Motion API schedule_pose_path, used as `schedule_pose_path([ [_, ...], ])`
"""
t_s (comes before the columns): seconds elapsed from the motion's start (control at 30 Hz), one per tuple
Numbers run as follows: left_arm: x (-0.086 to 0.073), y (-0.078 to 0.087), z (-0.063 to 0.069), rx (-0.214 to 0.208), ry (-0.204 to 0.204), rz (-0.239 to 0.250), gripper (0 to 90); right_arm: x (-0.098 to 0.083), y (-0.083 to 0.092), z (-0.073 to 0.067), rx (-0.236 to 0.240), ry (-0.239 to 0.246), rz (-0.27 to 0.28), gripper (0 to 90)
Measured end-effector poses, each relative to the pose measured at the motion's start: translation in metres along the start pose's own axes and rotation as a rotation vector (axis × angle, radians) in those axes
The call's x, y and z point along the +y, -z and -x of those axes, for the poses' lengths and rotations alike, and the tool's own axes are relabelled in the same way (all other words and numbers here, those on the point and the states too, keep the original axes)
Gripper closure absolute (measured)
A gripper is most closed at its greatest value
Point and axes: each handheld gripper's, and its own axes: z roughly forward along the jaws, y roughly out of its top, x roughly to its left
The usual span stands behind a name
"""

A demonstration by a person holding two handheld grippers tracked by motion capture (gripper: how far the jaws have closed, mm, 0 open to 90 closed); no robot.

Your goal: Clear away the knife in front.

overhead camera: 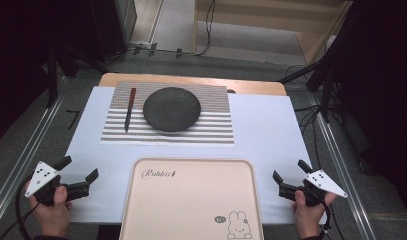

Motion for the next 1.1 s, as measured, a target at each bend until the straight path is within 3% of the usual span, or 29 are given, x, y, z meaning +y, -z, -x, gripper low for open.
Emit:
schedule_pose_path([
  [0.5,0.005,0.002,0.002,0.010,-0.007,0.003,0.0,0.000,-0.001,-0.001,0.000,0.007,0.001,0.0],
  [0.7,0.018,0.003,0.010,0.018,-0.028,0.015,0.0,0.000,-0.001,-0.001,-0.001,0.009,0.001,0.0],
  [1.1,0.040,0.000,0.015,0.012,-0.025,0.012,0.0,0.000,0.000,-0.001,0.001,0.010,0.002,0.0],
])
